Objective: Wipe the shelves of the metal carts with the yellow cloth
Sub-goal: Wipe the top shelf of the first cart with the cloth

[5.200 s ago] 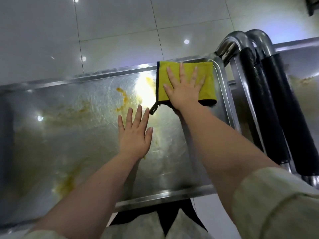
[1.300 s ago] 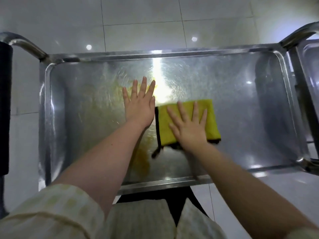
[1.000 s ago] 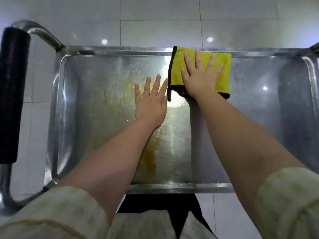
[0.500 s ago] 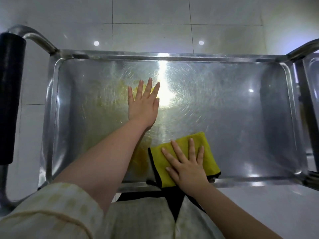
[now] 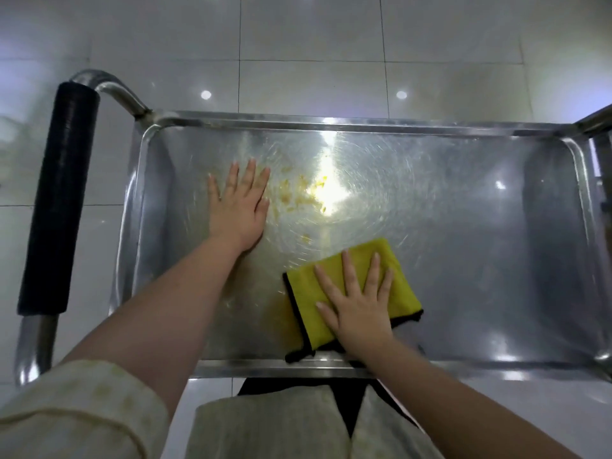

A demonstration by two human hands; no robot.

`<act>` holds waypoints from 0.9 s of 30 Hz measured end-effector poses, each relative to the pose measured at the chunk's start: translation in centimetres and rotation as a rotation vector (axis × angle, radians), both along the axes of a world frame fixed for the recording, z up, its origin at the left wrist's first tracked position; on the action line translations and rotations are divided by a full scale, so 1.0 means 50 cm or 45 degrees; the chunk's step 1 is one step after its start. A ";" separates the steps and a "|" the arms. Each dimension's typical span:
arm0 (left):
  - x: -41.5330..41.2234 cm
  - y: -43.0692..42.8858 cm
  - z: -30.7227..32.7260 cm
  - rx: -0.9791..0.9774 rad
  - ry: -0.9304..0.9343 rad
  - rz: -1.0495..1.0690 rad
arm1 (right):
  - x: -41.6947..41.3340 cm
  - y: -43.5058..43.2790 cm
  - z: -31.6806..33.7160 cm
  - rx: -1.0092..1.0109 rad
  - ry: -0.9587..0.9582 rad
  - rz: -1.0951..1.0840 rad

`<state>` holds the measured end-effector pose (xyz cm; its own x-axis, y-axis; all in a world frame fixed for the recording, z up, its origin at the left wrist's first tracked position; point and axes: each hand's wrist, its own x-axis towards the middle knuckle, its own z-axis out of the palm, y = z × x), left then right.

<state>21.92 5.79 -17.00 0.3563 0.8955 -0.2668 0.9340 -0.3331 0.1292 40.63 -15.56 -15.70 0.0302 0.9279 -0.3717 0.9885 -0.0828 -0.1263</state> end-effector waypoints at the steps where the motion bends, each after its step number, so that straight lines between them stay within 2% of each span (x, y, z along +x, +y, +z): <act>1: 0.002 -0.001 -0.004 0.007 -0.003 0.002 | 0.004 0.054 -0.001 0.030 -0.009 -0.014; 6: -0.003 0.002 -0.013 0.035 -0.022 -0.007 | 0.036 0.403 -0.015 0.072 -0.052 -0.257; 10: -0.009 0.003 -0.016 0.062 -0.008 -0.014 | 0.022 0.499 -0.021 0.070 -0.103 -0.374; 14: -0.007 0.001 -0.016 0.045 -0.005 -0.005 | -0.003 0.394 -0.025 0.102 -0.078 -0.257; 18: -0.003 -0.001 -0.016 0.042 -0.012 0.003 | -0.034 0.182 -0.020 0.157 -0.011 -0.118; 22: -0.003 -0.001 -0.016 0.033 -0.023 0.009 | -0.072 -0.016 -0.018 0.107 -0.011 0.001; 27: -0.004 -0.003 -0.017 0.048 -0.027 0.008 | -0.081 -0.059 -0.006 0.031 0.020 0.108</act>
